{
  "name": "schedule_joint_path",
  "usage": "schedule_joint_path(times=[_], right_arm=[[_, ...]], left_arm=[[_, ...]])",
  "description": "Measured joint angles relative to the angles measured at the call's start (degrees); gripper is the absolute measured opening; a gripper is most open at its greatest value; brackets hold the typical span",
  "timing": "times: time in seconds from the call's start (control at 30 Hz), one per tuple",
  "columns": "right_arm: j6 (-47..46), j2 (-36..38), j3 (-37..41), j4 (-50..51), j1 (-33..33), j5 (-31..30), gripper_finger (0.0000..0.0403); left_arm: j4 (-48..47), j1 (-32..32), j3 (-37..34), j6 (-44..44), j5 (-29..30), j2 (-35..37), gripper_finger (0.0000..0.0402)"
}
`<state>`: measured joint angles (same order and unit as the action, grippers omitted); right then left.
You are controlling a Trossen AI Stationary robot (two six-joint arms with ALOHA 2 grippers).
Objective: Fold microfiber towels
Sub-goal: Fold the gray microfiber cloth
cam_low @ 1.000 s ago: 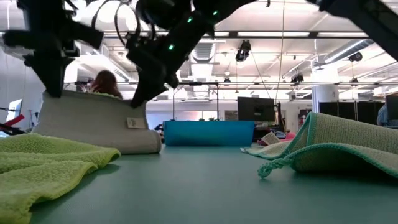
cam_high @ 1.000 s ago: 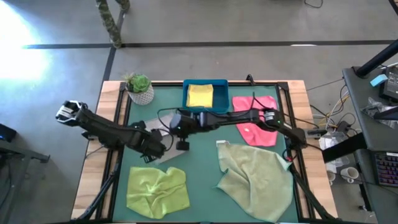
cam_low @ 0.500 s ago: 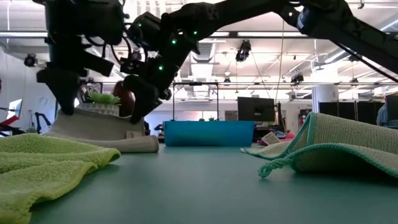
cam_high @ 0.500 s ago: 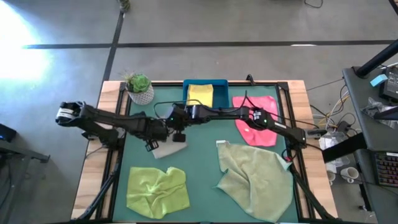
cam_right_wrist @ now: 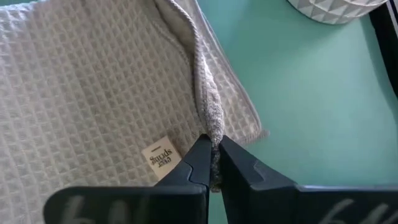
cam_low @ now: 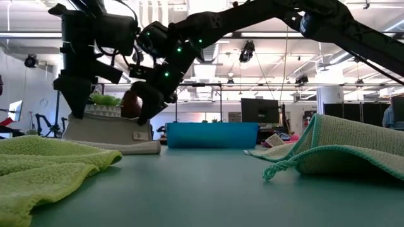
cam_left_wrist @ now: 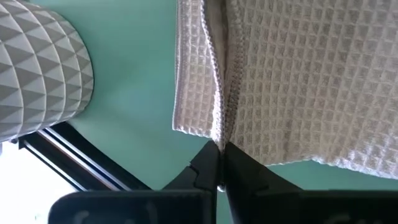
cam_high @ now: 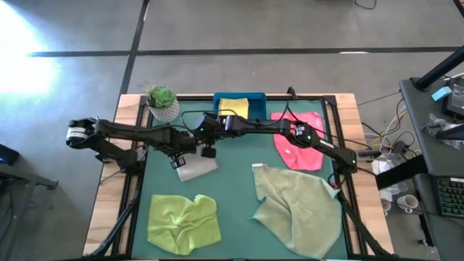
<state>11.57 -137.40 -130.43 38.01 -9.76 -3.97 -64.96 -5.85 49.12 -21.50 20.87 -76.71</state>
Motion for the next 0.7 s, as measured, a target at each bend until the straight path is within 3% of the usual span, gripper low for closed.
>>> schedule_joint_path(times=[0.3,0.7], right_arm=[[0.5,-0.4,0.2,-1.5,0.0,-0.1,0.003],[1.0,-0.4,-1.0,-0.9,0.0,-1.0,0.0122]], left_arm=[[0.0,-0.1,0.0,1.4,1.8,0.0,0.0007],[-0.2,-0.1,0.0,3.0,2.0,0.0,0.0115]])
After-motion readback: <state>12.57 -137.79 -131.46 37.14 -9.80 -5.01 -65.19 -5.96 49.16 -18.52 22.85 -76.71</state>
